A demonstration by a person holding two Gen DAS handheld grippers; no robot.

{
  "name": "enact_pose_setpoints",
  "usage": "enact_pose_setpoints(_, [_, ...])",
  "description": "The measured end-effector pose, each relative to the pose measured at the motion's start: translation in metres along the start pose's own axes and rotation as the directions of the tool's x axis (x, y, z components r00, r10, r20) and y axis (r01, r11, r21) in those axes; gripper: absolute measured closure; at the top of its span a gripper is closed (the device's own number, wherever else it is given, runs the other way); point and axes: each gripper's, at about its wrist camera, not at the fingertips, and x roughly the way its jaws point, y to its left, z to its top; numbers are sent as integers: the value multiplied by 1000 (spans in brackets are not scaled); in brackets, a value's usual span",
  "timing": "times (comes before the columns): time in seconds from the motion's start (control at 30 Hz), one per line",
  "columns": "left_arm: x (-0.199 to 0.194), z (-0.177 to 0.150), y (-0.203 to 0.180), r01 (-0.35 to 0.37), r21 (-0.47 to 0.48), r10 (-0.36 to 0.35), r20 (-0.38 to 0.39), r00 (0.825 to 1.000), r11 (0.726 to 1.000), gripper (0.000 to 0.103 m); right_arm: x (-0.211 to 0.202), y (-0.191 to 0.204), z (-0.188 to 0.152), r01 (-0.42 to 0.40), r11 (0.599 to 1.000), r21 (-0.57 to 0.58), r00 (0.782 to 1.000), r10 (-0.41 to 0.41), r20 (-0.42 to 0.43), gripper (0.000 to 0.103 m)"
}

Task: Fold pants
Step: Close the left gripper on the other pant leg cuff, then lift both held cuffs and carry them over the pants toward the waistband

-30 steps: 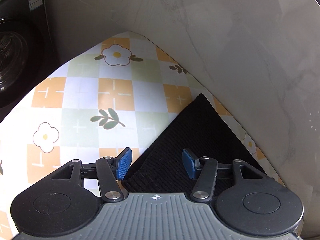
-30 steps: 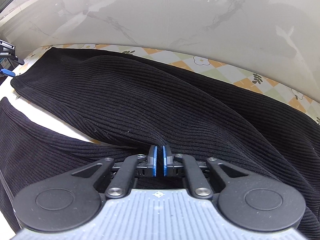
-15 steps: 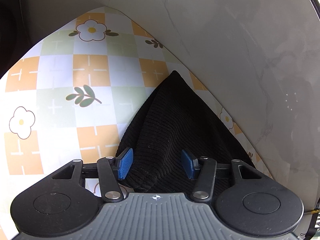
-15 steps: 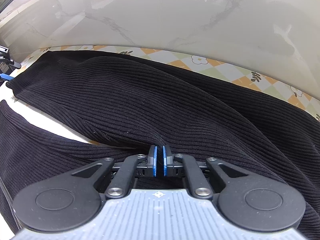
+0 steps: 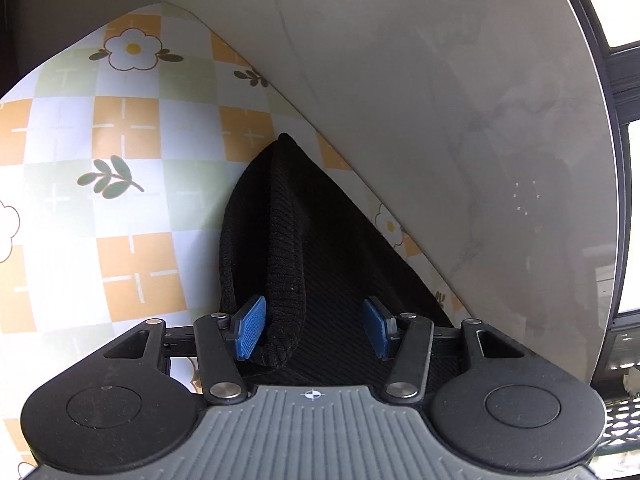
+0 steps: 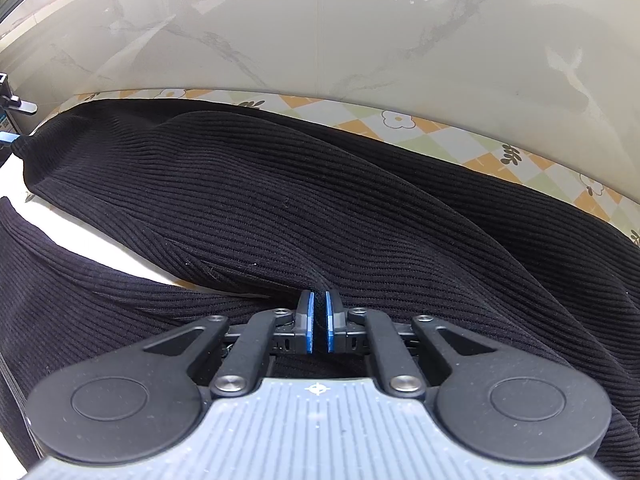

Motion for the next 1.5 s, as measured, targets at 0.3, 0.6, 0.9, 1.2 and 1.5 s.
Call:
enact_pose_setpoints(0.3, [31,-1,10,-131,-18,130,-45,990,991,47,2,1,1,7,1000,-7,1000,-7,-2,97])
enact_pose_setpoints(0.6, [44,-3,-29,-253,189,258,0,966,949,93,10,16,1,84,992,-96,996,-82,18,93])
enact_pose_setpoints(0.9, [-19,24,-37,-171,92,148,216,965,981,93,9,20,-1,57,980,-191,998,-57,2,82])
enact_pose_setpoints(1.2, [-36,29,-49,-143,94,110,291,950,985,93,20,35,0,50,951,-306,998,-55,-6,68])
enact_pose_setpoints(1.5, [-14,45,-63,-141,57,122,266,956,988,93,-15,1,38,122,990,-65,974,-107,198,90])
